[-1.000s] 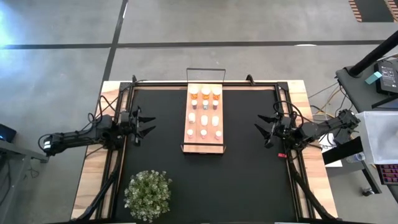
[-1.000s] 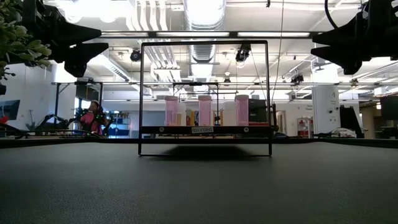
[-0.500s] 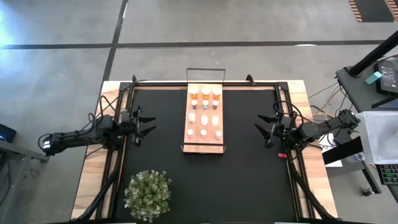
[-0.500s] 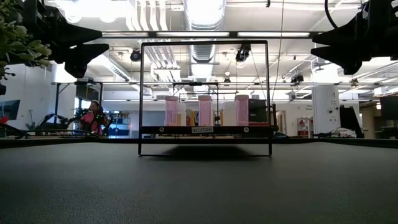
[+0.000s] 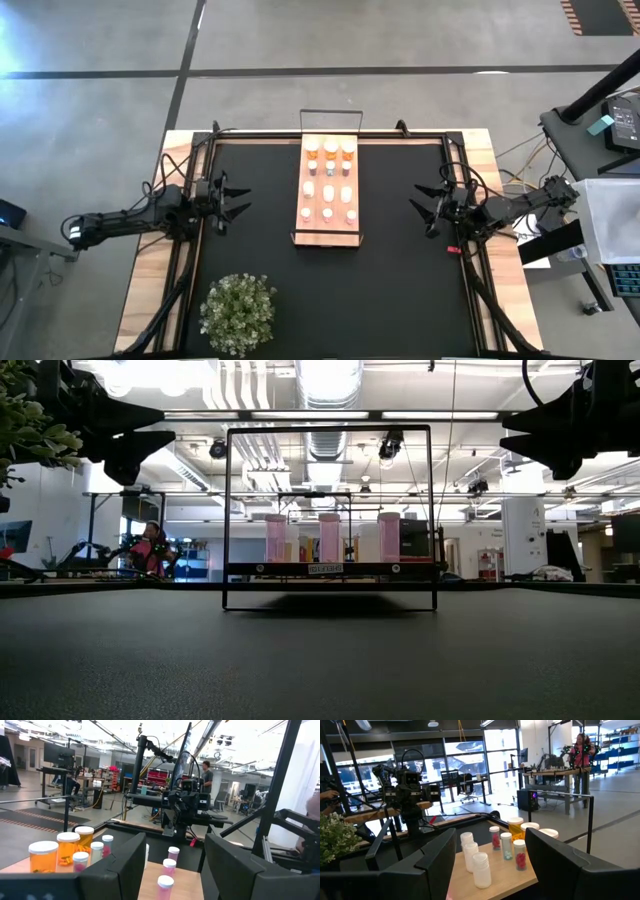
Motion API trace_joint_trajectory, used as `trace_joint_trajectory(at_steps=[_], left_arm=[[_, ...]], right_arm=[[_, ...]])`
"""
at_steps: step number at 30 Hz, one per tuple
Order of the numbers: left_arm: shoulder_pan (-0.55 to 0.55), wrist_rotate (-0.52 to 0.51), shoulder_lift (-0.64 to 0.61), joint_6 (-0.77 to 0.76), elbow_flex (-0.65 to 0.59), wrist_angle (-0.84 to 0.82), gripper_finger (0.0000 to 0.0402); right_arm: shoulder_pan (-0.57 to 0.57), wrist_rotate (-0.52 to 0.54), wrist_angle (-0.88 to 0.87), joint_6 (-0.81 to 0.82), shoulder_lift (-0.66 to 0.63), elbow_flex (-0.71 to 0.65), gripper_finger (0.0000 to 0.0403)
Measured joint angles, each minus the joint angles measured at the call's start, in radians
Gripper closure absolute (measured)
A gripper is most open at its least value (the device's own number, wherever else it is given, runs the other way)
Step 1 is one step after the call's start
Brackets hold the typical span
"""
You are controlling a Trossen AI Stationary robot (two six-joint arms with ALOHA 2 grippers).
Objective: Pick and place medicine bottles onto shelf by color
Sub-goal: Return to Home Position
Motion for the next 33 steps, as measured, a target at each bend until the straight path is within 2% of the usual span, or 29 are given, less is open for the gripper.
trace_joint_trajectory(at_steps=[33], left_arm=[[0.0, 0.0, 0.032, 0.0, 0.0, 0.0, 0.0214]], right_arm=[[0.0, 0.0, 0.0, 0.0, 0.0, 0.0, 0.0174]])
